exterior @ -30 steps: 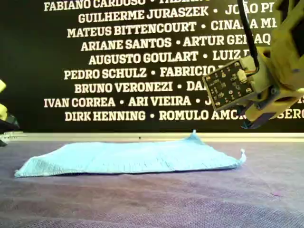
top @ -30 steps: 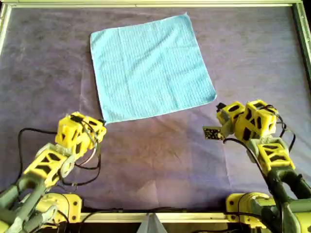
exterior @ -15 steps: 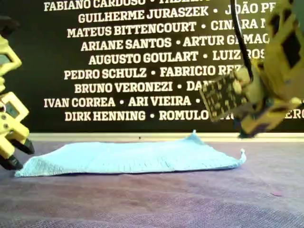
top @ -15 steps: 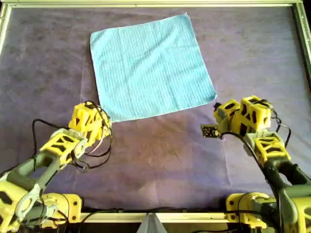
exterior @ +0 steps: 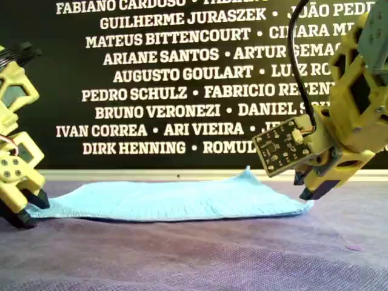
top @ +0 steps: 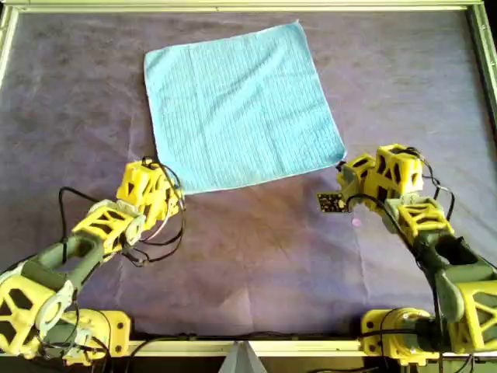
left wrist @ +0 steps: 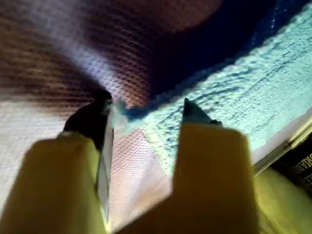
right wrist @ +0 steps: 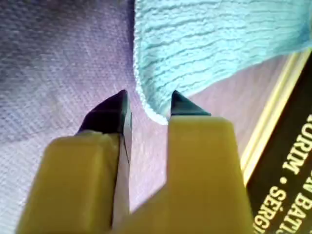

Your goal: Fold a cloth

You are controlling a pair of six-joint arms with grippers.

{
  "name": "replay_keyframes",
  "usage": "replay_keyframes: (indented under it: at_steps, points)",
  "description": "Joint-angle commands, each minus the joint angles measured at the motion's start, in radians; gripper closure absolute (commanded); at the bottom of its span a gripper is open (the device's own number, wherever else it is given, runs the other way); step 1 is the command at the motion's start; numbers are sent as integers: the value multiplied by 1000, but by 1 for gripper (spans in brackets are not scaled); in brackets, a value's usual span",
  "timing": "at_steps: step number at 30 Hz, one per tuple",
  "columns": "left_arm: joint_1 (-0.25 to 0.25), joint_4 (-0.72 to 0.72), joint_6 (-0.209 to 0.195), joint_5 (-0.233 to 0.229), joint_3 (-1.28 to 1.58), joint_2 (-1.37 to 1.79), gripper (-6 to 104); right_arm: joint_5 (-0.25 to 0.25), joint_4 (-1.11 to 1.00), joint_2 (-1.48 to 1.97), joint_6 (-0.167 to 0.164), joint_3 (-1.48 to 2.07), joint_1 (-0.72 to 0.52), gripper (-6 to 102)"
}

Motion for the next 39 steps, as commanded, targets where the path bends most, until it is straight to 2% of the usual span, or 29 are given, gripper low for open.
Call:
replay_keyframes:
  at_steps: [1, 7, 11, 14, 20, 32, 39]
  points:
    - [14, -3, 9, -3, -64, 3, 46, -8, -35, 2, -3, -78, 0, 61]
    - [15, -3, 9, -3, -129, -32, 46, -11, -35, -3, -3, -98, 2, 60]
    - [15, -3, 9, -3, -152, -66, 46, -11, -34, -3, -3, -98, 2, 47]
    - [15, -3, 9, -3, -153, -86, 46, -8, -32, -12, -5, -97, 2, 42]
    - [15, -5, 9, -5, -155, -95, 46, 8, -8, -100, -5, -172, 2, 41]
    - [15, -6, 9, -5, -156, -95, 46, -6, 414, -402, -5, -650, 2, 41]
    - [17, -9, 9, -5, -156, -95, 47, -8, 485, -457, -5, -741, 2, 41]
